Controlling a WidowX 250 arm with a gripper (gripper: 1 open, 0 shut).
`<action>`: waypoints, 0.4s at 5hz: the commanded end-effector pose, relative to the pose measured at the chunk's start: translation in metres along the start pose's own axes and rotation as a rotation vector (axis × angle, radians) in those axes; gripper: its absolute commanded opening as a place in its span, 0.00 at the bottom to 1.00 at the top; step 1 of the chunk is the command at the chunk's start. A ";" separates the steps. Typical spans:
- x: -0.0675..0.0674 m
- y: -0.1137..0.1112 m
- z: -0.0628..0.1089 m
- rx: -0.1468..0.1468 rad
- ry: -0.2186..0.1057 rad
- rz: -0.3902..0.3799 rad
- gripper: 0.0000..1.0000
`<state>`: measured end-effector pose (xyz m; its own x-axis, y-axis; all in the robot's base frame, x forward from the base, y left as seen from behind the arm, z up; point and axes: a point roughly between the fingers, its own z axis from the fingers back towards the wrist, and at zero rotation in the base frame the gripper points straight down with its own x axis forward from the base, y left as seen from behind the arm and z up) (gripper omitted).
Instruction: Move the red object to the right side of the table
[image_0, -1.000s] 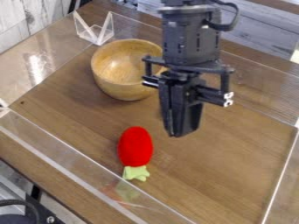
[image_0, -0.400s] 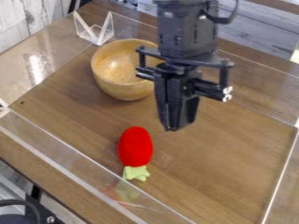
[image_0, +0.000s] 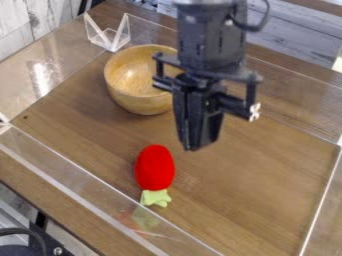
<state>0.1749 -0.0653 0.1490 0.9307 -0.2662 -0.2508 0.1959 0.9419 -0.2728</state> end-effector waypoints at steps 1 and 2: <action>0.001 0.006 0.001 0.031 -0.034 -0.042 0.00; 0.004 0.011 0.002 0.058 -0.028 -0.064 0.00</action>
<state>0.1764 -0.0560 0.1408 0.9188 -0.3137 -0.2398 0.2582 0.9368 -0.2361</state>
